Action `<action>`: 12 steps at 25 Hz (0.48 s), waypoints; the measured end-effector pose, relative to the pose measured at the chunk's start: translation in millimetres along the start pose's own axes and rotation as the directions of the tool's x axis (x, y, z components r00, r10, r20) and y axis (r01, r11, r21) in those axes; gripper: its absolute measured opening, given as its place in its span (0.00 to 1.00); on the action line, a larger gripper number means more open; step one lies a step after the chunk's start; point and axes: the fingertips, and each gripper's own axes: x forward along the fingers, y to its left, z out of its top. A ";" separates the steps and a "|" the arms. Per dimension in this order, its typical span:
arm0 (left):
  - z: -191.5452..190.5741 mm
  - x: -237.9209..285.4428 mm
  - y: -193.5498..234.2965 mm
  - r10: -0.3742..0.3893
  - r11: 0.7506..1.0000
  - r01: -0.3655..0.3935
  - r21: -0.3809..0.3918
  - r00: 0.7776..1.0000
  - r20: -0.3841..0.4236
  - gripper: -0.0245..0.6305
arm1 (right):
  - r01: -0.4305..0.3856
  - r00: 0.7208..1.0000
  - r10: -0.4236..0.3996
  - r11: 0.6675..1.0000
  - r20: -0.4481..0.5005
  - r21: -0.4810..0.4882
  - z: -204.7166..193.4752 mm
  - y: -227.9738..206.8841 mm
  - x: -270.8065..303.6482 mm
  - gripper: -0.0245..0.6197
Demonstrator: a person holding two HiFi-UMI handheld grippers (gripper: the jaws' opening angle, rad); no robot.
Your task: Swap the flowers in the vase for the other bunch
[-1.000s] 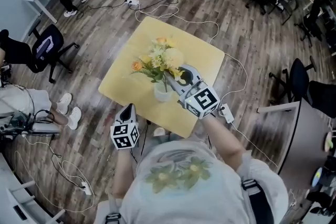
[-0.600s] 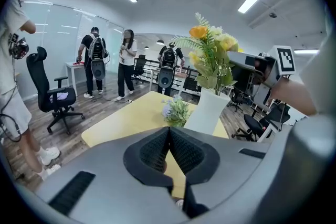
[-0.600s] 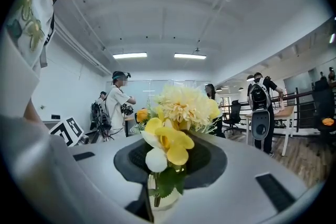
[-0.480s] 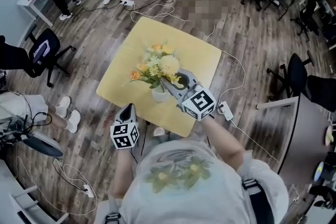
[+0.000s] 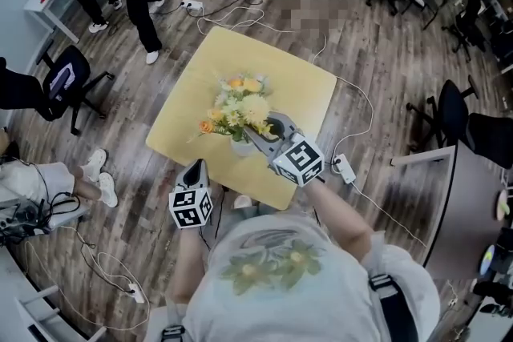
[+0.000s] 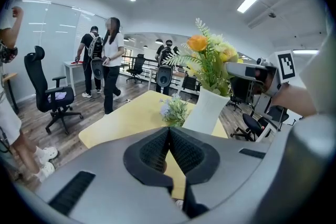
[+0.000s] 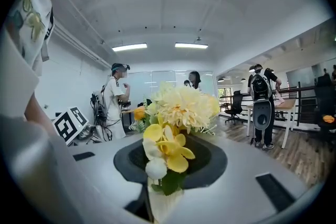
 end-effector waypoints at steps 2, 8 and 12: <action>-0.2 0.3 0.0 0.000 1.000 0.000 -0.001 1.000 -0.001 0.06 | 0.001 1.000 -0.001 1.000 -0.010 0.006 -4.3 -0.6 0.7 0.20; -6.4 2.8 -2.0 0.001 1.000 -0.001 0.001 1.000 -0.003 0.06 | 0.002 0.999 -0.001 1.000 -0.037 0.012 -20.0 -1.9 -0.9 0.20; -5.3 4.1 -1.1 -0.002 1.000 0.002 0.000 1.000 -0.004 0.06 | -0.001 0.998 0.002 1.000 -0.066 0.020 -28.4 -1.2 1.4 0.20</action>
